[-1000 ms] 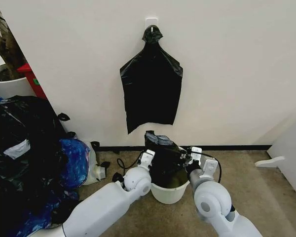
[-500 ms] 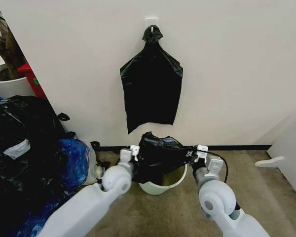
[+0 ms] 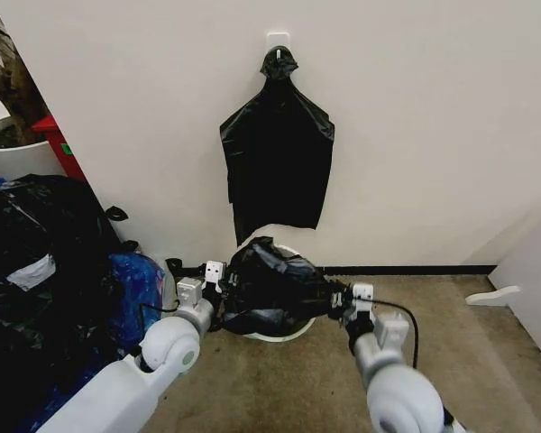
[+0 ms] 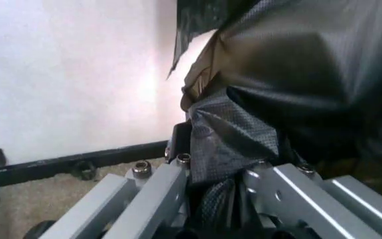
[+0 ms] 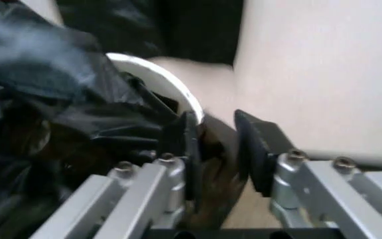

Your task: Place the garbage bag over the trash bin.

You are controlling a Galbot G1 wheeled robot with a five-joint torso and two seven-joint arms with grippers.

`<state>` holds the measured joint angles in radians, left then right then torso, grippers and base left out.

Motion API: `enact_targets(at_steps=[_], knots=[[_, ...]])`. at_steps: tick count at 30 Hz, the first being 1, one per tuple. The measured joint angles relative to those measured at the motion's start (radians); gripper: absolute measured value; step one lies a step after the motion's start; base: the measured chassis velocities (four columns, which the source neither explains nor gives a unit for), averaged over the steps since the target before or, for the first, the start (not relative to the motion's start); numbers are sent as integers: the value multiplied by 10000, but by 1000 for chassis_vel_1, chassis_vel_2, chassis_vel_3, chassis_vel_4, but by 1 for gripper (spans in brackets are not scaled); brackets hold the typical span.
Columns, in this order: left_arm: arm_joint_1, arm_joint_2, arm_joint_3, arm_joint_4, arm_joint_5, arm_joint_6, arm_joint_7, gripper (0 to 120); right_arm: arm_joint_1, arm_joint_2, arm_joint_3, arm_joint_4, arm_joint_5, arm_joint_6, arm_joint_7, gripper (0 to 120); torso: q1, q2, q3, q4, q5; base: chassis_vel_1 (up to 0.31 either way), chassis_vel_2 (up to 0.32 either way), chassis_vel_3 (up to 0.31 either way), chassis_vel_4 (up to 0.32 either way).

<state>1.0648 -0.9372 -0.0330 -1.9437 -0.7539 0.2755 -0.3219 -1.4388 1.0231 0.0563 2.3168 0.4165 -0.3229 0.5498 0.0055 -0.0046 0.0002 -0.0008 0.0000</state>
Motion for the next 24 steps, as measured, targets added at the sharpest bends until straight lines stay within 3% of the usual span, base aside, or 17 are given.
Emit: enact_targets(at_steps=[2,3,5,7,10,14,19,24], knots=[[172,0,-111,-144,113,1,-21,5,-492,-421,-105,57,-2135,720,-661,33,-1,0,0,0,-1,0,0,0,0],[253,-8,-144,-224,178,20,-49,5,-679,-633,-43,-239,-3885,1482,-1151,36,-1,0,0,1,0,0,0,0,0],[294,-26,-154,-280,213,77,-79,5,-740,-794,198,-823,-5670,2523,-1754,45,0,0,0,3,1,0,0,0,0],[293,-36,-154,-293,215,127,-104,5,-735,-848,353,-1103,-6419,3046,-2065,50,0,0,0,2,1,0,0,0,0],[157,-94,-115,-301,160,331,-285,5,-645,-912,823,-1767,-8381,4605,-3088,64,0,0,1,2,1,0,0,0,0],[-127,-192,38,-266,-23,553,-477,5,-377,-915,952,-2117,-9269,5456,-3846,79,1,0,2,2,2,0,0,0,0],[-410,-314,265,-190,-117,661,-606,5,116,-1149,896,-2483,-9664,5558,-4259,95,2,0,2,1,3,0,0,0,0],[-446,-359,390,-187,-84,681,-631,5,553,-1398,690,-2637,-9523,5190,-4312,100,2,0,2,1,2,0,0,0,0]])
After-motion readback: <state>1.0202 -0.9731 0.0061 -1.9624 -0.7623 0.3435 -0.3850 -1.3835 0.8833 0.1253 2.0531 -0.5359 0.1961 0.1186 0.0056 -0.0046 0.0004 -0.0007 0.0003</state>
